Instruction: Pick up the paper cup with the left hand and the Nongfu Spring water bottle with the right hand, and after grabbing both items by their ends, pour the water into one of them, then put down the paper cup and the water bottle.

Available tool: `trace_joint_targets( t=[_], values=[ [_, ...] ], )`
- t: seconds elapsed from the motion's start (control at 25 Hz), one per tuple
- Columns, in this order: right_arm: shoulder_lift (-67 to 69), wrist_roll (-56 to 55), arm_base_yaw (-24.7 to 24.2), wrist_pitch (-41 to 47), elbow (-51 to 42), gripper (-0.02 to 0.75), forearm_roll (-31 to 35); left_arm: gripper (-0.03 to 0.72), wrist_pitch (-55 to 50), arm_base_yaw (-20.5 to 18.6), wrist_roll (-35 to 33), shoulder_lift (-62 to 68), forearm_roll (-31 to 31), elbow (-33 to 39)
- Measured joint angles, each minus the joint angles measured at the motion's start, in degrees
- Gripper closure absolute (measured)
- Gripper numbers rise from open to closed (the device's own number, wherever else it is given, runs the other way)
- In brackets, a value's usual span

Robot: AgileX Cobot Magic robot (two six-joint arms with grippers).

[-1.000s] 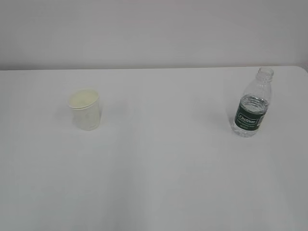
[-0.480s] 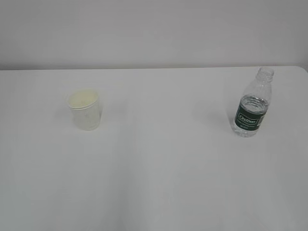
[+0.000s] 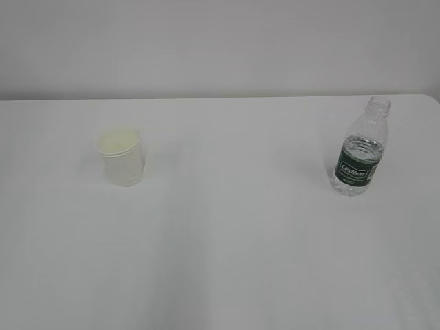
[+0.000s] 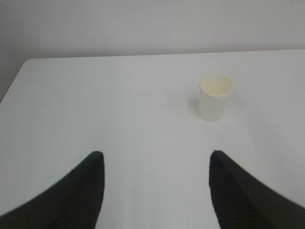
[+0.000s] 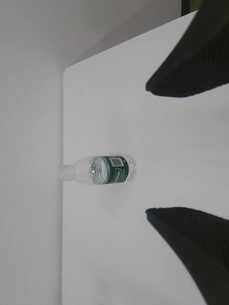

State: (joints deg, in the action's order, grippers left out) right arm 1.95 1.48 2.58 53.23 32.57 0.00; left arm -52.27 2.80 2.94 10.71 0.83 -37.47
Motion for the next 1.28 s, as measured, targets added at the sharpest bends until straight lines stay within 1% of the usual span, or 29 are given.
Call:
trace_joint_targets(
  t=[0.24,0.4,0.56,0.72,1.0,1.28],
  values=[
    [8.5,-0.1,0.0,-9.4,0.8,0.186,0.9,0.195,10.7,0.0,0.0,7.6,-1.8,-0.2],
    [13.2,-0.1,0.0,-14.8,2.2,0.186,1.2,0.199,14.7,0.0,0.0,10.6,-2.3,-0.2],
    [14.7,-0.1,0.0,-21.4,2.7,0.186,1.3,0.2,18.8,0.0,0.0,12.2,-2.4,-0.2],
    [15.8,-0.1,0.0,-23.1,2.7,0.186,1.2,0.2,22.3,0.0,0.0,13.9,-2.4,-0.3],
    [19.2,-0.1,0.0,-26.4,2.7,0.186,1.4,0.2,24.6,0.0,0.0,18.5,-1.7,-4.1],
    [23.5,-0.1,0.0,-31.9,2.7,0.186,1.5,0.2,29.4,0.0,0.0,23.2,-1.5,-5.6]
  ],
)
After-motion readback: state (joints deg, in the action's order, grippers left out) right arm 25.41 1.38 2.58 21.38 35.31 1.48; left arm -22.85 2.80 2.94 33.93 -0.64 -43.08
